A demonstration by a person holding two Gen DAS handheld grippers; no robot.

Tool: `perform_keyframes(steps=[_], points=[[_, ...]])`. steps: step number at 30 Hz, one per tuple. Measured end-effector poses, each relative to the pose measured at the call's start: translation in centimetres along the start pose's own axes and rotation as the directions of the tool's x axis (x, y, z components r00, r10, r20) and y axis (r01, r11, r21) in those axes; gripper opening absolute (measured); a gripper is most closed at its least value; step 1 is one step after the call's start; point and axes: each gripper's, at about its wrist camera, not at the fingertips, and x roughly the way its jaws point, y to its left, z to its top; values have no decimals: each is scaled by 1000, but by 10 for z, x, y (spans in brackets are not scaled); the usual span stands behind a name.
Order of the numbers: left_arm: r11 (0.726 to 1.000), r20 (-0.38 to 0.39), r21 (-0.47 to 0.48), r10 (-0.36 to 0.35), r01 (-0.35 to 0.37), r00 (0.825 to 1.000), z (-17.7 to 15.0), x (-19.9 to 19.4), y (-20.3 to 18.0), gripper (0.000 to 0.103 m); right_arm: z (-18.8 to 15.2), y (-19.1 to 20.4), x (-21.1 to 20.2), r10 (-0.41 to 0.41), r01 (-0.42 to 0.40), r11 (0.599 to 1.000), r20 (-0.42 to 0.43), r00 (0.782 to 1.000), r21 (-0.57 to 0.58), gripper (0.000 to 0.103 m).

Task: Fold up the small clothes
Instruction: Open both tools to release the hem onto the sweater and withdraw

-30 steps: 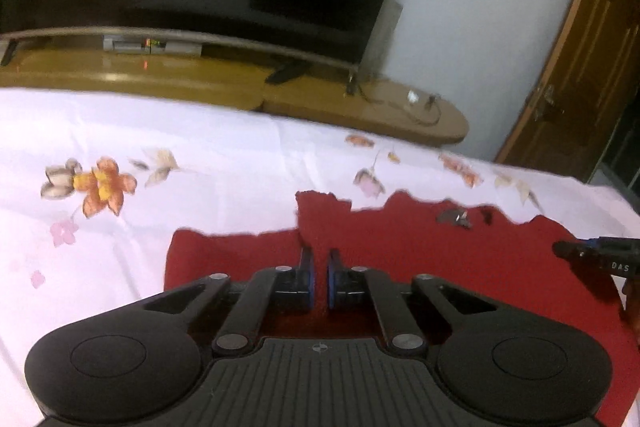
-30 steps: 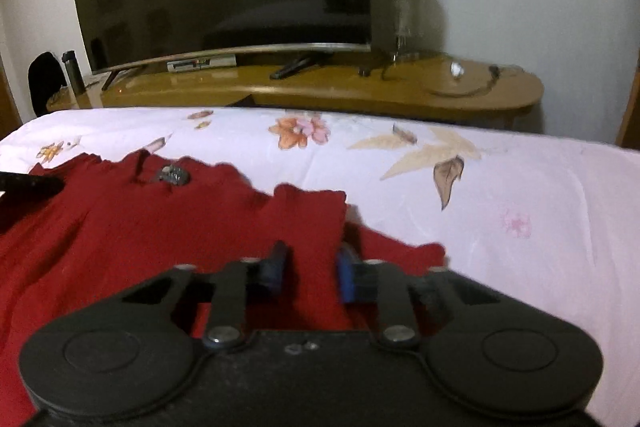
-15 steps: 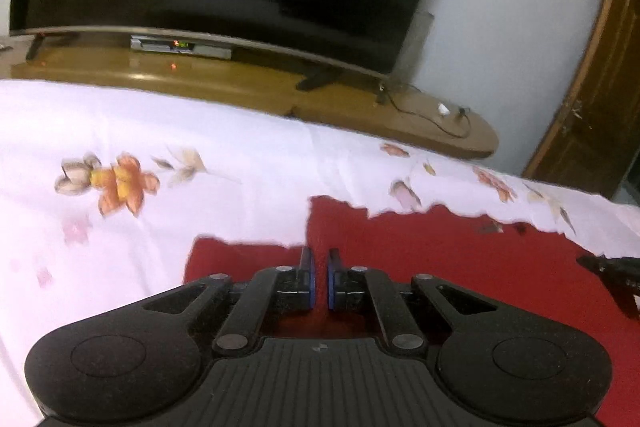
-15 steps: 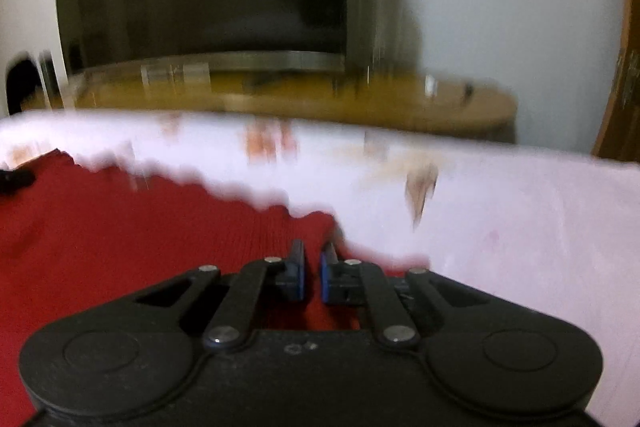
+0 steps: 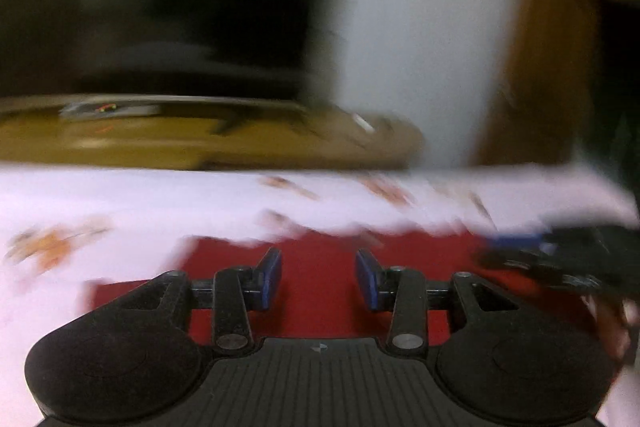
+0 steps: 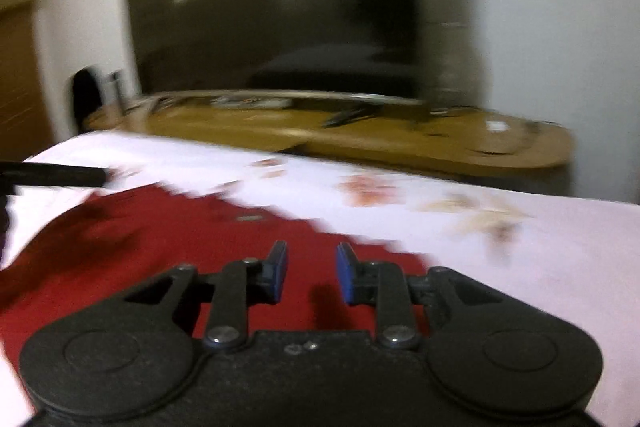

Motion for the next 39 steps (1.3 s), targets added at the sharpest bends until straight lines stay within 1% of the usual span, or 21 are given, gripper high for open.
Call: perform_keyframes(steps=[1,4,6,7,8,9,11,13,14,16,17,19,20,22,25,26,28,30,33,36,39], points=[[999,-36,49,-12,13,999,-4,11,-14,41,1,12,12,25,-26,1000,-34,999,-17,35],[998,-104,60,3,4,995,-20,27,-15,45,-5,35,39,46,-52,997,-95,994,-65,40],[1000,-77,21,1,0,997,-29,17,4,46,-13,33,40,17,-29,994,-111,994,-105,45],[1000,-77,1,20,-20,997,-31,12,15,46,-15,26,36,8,-20,994,-105,994,-109,49],[998,-79,1,68,-68,995,-33,5,26,46,-17,14,31,-14,4,996,-106,994,-94,50],[997,-70,-14,74,-75,995,-36,-4,40,46,-19,-2,24,-44,36,997,-112,993,-73,51],[997,-67,-42,64,-66,996,-42,-20,58,46,-29,-34,6,-76,75,997,-116,990,-14,48],[989,-78,-9,149,-150,986,-45,-25,63,46,-39,-58,-13,-123,124,992,-110,986,-3,48],[991,-78,-44,126,-130,989,-46,-26,70,46,-44,-67,-20,-133,135,991,-109,985,9,48],[989,-81,-67,129,-134,988,-43,-24,72,47,-44,-70,-24,-116,121,992,-115,987,43,48],[986,-74,-69,150,-155,986,-40,-28,67,46,-40,-64,-24,-131,136,990,-119,984,31,43],[989,-19,-49,140,-140,990,-36,-47,51,47,-30,-48,-34,-148,153,987,-77,986,52,43],[993,6,-35,113,-113,994,-34,-54,38,47,-25,-37,-45,-124,126,990,-32,992,61,43],[998,16,10,62,-63,998,-32,-58,10,47,-22,-13,-54,-63,63,996,2,998,61,45],[998,-17,56,12,-11,1000,-41,-49,-24,49,-31,35,-43,35,-36,999,-46,998,-15,45],[998,-46,59,-2,5,999,-48,-43,-30,49,-37,52,-37,47,-51,997,-63,997,-60,45],[997,-84,71,19,-13,996,-60,-41,-33,52,-50,76,-27,47,-59,991,-97,994,-122,47],[998,-65,58,8,-4,998,-71,-49,-24,54,-62,85,-24,22,-43,984,-124,992,-175,50],[997,-67,72,26,-21,997,-77,-62,-8,54,-72,77,-40,-26,0,974,-112,993,-228,52],[993,-69,95,73,-66,995,-85,-76,10,54,-81,45,-64,-104,74,972,-123,987,-223,52],[993,-62,76,95,-90,994,-88,-85,26,54,-94,9,-87,-162,142,979,-139,977,-145,52]])
